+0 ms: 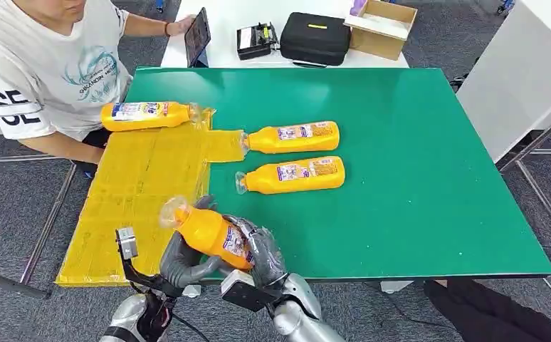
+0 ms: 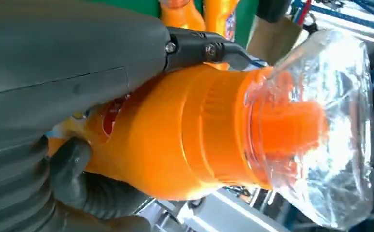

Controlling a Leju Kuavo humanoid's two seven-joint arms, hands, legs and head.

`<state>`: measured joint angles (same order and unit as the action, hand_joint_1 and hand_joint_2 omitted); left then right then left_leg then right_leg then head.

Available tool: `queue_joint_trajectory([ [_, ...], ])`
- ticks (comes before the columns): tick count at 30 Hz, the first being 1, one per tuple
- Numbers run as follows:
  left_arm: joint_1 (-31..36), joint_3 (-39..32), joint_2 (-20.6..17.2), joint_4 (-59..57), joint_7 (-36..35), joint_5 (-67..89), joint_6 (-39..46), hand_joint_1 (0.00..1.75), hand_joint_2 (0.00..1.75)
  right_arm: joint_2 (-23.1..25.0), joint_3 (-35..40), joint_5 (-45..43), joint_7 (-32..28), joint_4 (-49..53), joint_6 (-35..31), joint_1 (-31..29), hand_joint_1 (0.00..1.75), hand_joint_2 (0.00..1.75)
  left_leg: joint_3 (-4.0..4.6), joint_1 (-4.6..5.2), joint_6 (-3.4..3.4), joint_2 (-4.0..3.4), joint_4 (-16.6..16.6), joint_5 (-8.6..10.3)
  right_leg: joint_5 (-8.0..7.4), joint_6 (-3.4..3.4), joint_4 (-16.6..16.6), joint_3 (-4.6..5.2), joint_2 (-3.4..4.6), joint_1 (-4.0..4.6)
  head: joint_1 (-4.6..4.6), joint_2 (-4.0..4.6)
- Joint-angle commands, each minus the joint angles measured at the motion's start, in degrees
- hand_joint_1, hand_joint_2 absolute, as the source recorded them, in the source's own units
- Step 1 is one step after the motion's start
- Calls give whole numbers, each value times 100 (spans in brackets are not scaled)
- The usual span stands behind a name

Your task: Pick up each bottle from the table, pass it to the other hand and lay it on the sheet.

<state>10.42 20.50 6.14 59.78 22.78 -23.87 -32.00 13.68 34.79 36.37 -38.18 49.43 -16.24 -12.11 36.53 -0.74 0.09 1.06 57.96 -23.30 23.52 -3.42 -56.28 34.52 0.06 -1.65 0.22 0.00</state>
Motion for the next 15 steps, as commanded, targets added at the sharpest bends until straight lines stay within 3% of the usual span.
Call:
queue_joint_trajectory([
  [1, 197, 498, -94, -281, -103, 42, -25, 0, 175, 96, 588, 152, 59, -991, 119, -279, 175, 175, -23, -2, 2, -6, -3, -6, 5, 14, 7, -25, -3, 5, 0, 0],
  [15, 257, 423, 26, -375, 31, 134, 205, 0, 175, 248, 958, 291, 164, -1487, 202, -404, 175, 175, -46, -3, 1, -13, -4, -4, 4, 16, 9, -40, -9, 8, 0, 0],
])
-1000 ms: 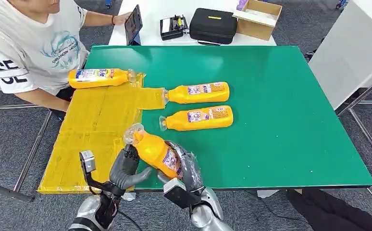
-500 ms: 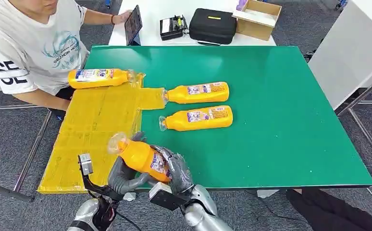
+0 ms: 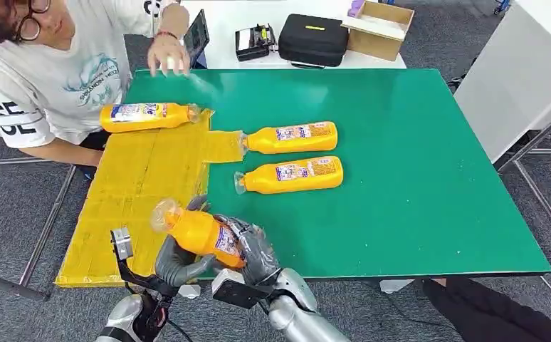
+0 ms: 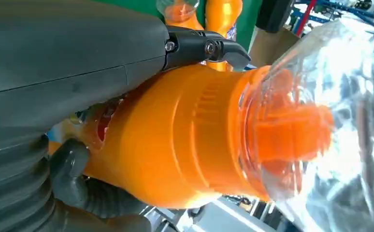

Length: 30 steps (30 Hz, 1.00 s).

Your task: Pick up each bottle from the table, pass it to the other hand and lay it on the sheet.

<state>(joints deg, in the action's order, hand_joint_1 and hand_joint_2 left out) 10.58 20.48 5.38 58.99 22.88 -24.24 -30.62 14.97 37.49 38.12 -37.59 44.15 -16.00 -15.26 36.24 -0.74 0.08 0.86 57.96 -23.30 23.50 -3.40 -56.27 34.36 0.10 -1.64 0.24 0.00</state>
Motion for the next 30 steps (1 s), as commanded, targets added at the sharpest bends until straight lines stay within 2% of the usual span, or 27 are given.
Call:
queue_joint_trajectory([
  [1, 225, 385, 128, -246, 49, 200, 104, 33, 175, 114, 702, 108, 114, -948, 179, -91, 175, 175, -25, -5, 3, 5, -4, -7, 9, 20, 9, -31, -13, 10, 0, 0],
  [2, 222, 368, 141, -210, 73, 196, 102, 164, 175, 113, 712, 110, 112, -939, 187, -96, 175, 175, -22, -4, 3, 6, -5, -5, 7, 16, 9, -26, -11, 8, -2, 0],
  [3, 207, 302, 183, -160, 74, 198, 165, 175, 175, 105, 722, 106, 134, -913, 191, -100, 175, 175, -28, -6, 3, 5, -5, -8, 9, 22, 10, -32, -8, 12, 0, 0],
  [14, 82, -42, 353, 92, 89, -6, 91, 175, 175, 21, 737, 82, 229, -784, 207, -71, 175, 175, -24, -6, 2, -14, -2, -5, 6, 16, 7, -24, 4, 11, -2, 0],
  [15, 62, -106, 384, 157, 89, -68, 84, 175, 175, 14, 715, 89, 261, -751, 169, -65, 164, 175, -30, -6, 4, -12, -1, -9, 10, 21, 8, -32, 0, 12, 0, 0],
  [16, 34, -155, 408, 211, 35, -153, 61, 175, 175, 1, 689, 93, 284, -719, 140, -53, 129, 175, -23, -4, 3, -14, -2, -5, 6, 15, 7, -24, 4, 9, -2, 0],
  [17, 7, -188, 420, 274, 27, -156, 103, 175, 175, 2, 639, 86, 321, -684, 63, -32, 31, 175, -29, -9, 4, -11, 0, -10, 10, 21, 9, -33, -2, 15, -2, 0],
  [20, 7, -188, 420, 274, 27, -156, 103, 175, 175, 2, 639, 86, 321, -684, 63, -32, 31, 175, -28, -7, 4, -12, -2, -10, 11, 19, 9, -31, 0, 13, -2, 0],
  [21, -16, -217, 427, 340, 29, -159, 122, 175, 175, -2, 621, 89, 341, -653, 41, -24, 0, 175, -22, -5, 2, -18, -2, -6, 5, 13, 6, -21, 8, 10, -2, 0],
  [22, -81, -329, 477, 447, 37, -227, 181, 175, 175, 20, 487, 32, 379, -543, -111, 32, 0, 175, -43, -11, 6, -14, 0, -19, 18, 29, 12, -49, -2, 19, -2, 0],
  [23, -125, -410, 505, 540, 40, -240, 249, 175, 175, 21, 406, -12, 391, -428, -158, 68, 0, 175, -22, -4, 2, -16, -2, -7, 7, 15, 6, -22, 6, 9, -2, 0],
  [24, -150, -486, 531, 598, 13, -289, 326, 175, 175, 1, 365, 7, 397, -292, -288, 92, 0, 0, -30, -6, 3, -14, -1, -12, 12, 22, 7, -31, 1, 13, -2, 0],
  [28, -180, -639, 564, 757, -62, -346, 474, 175, 175, -67, 208, -70, 418, 158, -343, 192, 0, 0, -9, -4, 2, -17, 0, -5, 5, 13, 4, -8, 8, 9, -2, 0],
  [30, -194, -798, 591, 914, -66, -395, 655, 175, 175, -144, -3, -213, 338, 779, -534, 337, 0, 0, -1, -4, 2, -16, 2, -5, 5, 13, 2, -1, 7, 9, -2, 0],
])
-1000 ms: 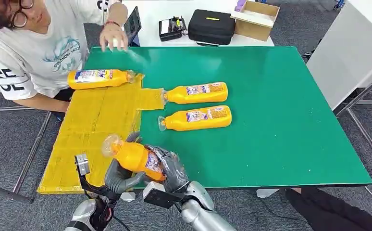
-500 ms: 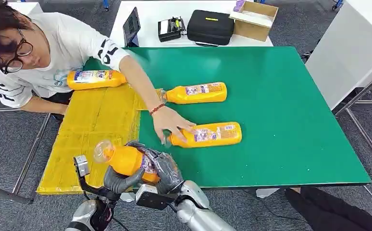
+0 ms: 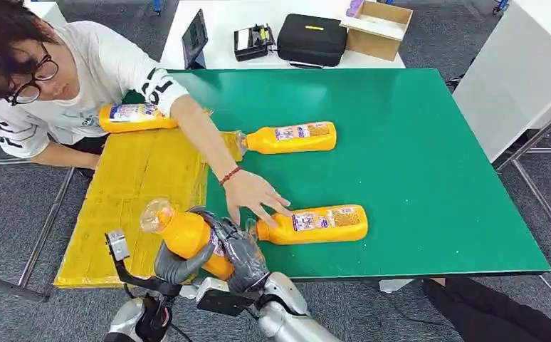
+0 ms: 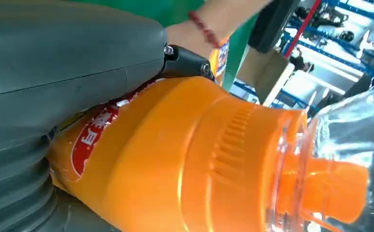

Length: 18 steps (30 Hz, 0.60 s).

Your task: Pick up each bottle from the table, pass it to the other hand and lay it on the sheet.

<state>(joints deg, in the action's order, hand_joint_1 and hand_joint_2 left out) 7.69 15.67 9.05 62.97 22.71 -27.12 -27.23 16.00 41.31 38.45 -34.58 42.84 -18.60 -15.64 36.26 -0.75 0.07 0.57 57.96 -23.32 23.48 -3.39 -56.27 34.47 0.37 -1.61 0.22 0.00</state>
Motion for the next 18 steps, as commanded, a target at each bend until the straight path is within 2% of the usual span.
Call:
queue_joint_trajectory([
  [1, 97, -386, 234, 587, -65, -139, 411, 175, 175, -286, -479, -350, 13, 1245, -295, 459, 0, 0, -10, -7, 4, 14, 5, -8, 11, 17, 3, -22, -23, 11, 0, 0],
  [6, 160, -553, 233, 703, -103, -195, 636, 175, 175, -361, -730, -688, -49, 2184, -273, 703, 0, 0, 7, -3, 4, 12, 1, -4, 6, 12, 2, -5, -15, 5, -2, 0],
  [7, 190, -570, 222, 712, -100, -176, 694, 175, 175, -366, -768, -744, -63, 2330, -287, 740, 0, 0, -17, -8, 7, 12, 7, -18, 20, 26, 3, -35, -22, 14, 0, 0],
  [8, 217, -620, 233, 726, -96, -190, 765, 175, 175, -356, -813, -804, -84, 2442, -324, 779, 0, 0, 4, -2, 4, 12, 1, -5, 8, 14, 2, -9, -17, 6, 0, 0],
  [15, 374, -787, 252, 761, 8, -33, 1336, 175, 175, -322, -834, -982, -175, 2502, -459, 816, 0, 0, 10, -3, 3, 8, 2, -4, 5, 13, 1, -2, -13, 6, 0, 0],
  [18, 385, -790, 251, 766, 8, -33, 1336, 175, 175, -318, -831, -982, -176, 2502, -461, 818, 0, 0, -7, -5, 5, 5, 2, -11, 10, 19, 4, -20, -11, 10, 0, 0],
])
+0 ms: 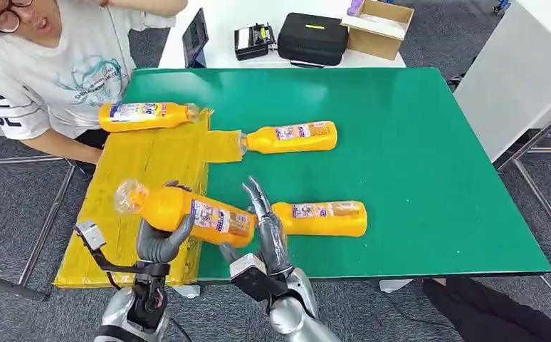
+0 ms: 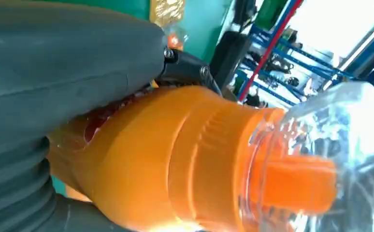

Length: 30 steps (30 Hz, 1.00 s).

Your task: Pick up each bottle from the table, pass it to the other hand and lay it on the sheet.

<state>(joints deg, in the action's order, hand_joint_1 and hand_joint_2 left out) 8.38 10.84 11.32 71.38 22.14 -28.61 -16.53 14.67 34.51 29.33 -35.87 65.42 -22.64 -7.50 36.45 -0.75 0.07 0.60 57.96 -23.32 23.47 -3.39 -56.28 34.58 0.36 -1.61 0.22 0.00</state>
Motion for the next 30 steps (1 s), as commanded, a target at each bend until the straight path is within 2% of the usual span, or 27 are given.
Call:
queue_joint_trajectory([
  [1, 316, -307, 24, -76, 65, 115, 266, 175, 175, -184, -152, -71, -47, 244, -56, 4, 0, 0, -15, -3, 4, 2, 1, -7, 7, 14, 4, -20, -10, 7, 0, 0],
  [9, 316, -307, 24, -76, 65, 115, 266, 175, 175, -184, -152, -71, -47, 244, -56, 4, 0, 0, -26, -4, 4, 4, 0, -11, 12, 20, 6, -34, -12, 8, 0, 0],
  [15, 378, -408, 77, -145, 167, 233, 555, 175, 175, -170, -105, -169, -63, 142, -65, -34, 0, 0, -6, 0, 2, 4, -1, -2, 4, 9, 3, -10, -8, 2, 0, 0],
  [23, 576, -727, 11, 141, 512, 489, 905, 175, 175, -124, -203, -423, -72, 45, 71, -61, 0, 0, -16, -6, 3, 0, 2, -9, 8, 18, 4, -24, -7, 10, 0, 0],
  [25, 688, -799, -15, 274, 778, 870, 1234, 175, 175, -123, -194, -431, -75, 53, 92, -84, 0, 0, -6, -5, 1, 2, 2, -4, 4, 14, 3, -13, -7, 8, 0, 0],
  [27, 882, -839, -72, 386, 1275, 1966, 2129, 175, 175, -110, -182, -505, -93, 112, 138, -104, 0, 0, -14, -5, 2, 1, 4, -8, 9, 19, 0, -21, -8, 9, 0, 0],
  [29, 1117, -794, -206, 310, 1647, 3314, 3184, 175, 175, -104, -145, -601, -121, 199, 204, -135, 0, 0, -13, -7, 1, 3, 8, -10, 10, 21, -3, -22, -10, 12, 0, 0],
  [30, 1283, -797, -307, 164, 1786, 4384, 4090, 175, 175, -95, -97, -651, -132, 231, 247, -175, 0, 0, -4, -7, 1, 6, 10, -6, 9, 20, -7, -14, -13, 11, 0, 0],
])
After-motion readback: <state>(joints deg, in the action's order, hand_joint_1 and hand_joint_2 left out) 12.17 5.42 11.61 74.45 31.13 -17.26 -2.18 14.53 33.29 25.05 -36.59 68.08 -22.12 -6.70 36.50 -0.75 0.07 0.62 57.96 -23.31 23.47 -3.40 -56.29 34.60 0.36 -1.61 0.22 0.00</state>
